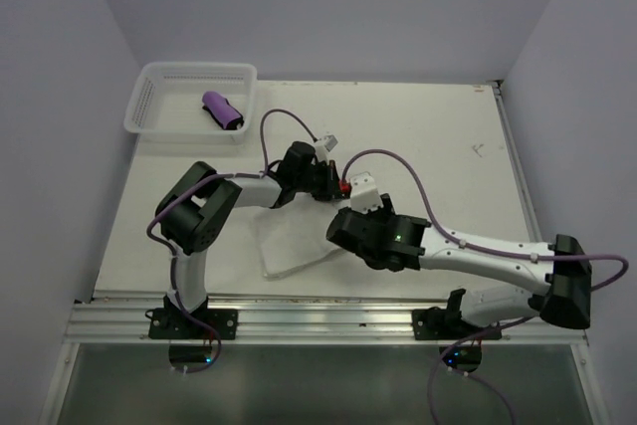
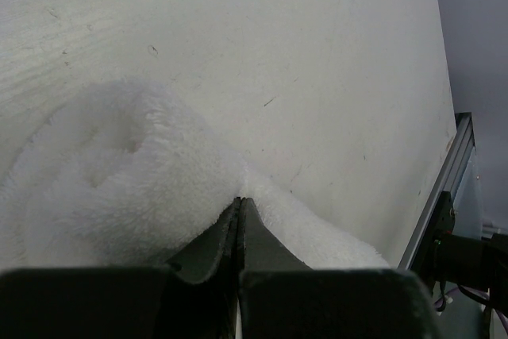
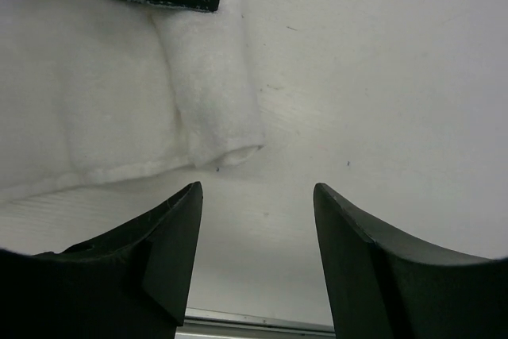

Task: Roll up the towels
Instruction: Roll the towel

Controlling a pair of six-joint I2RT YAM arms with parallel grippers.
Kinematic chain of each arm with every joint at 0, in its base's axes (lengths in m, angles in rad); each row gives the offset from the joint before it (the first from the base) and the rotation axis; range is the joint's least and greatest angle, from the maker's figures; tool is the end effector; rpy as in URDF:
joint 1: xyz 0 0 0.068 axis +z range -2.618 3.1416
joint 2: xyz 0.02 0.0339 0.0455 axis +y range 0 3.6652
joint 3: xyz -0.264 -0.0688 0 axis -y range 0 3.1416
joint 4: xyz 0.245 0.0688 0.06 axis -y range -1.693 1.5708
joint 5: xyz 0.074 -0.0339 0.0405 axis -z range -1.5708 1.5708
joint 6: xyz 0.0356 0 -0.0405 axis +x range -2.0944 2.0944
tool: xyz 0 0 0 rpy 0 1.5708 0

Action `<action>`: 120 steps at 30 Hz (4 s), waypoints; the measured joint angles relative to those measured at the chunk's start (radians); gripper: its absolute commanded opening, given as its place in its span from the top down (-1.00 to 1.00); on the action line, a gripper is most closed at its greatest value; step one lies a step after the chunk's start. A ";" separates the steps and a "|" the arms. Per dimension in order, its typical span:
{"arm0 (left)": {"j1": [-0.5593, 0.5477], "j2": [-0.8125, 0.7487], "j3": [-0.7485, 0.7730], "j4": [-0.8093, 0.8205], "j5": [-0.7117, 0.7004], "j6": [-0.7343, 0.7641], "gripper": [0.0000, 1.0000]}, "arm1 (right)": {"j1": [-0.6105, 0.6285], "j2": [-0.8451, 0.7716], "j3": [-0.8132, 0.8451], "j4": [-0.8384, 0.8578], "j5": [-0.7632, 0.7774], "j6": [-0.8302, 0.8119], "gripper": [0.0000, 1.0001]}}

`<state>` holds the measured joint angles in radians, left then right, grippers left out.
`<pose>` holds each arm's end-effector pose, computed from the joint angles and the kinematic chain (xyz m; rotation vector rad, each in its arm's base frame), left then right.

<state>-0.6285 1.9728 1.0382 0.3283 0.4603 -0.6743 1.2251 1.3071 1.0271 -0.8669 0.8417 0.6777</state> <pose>0.3176 -0.2504 0.1347 0.2358 2.3711 -1.1913 0.1075 0.2200 0.2693 -0.3941 2.1948 -0.1879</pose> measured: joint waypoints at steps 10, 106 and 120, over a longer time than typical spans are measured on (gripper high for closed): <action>0.000 0.000 -0.003 0.006 0.000 -0.004 1.00 | -0.221 -0.192 -0.250 0.309 -0.257 0.026 -0.22; 0.020 -0.208 -0.222 -0.006 -0.004 -0.016 1.00 | 0.219 0.780 0.245 -0.010 0.268 -0.234 0.70; 0.021 -0.179 -0.234 0.047 -0.011 -0.014 1.00 | 0.214 0.668 0.180 0.060 0.195 -0.245 0.16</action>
<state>-0.6079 1.7935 0.8040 0.3752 0.4496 -0.6888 1.4395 1.9747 1.2068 -0.8074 1.0363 0.4328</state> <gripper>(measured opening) 0.005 0.393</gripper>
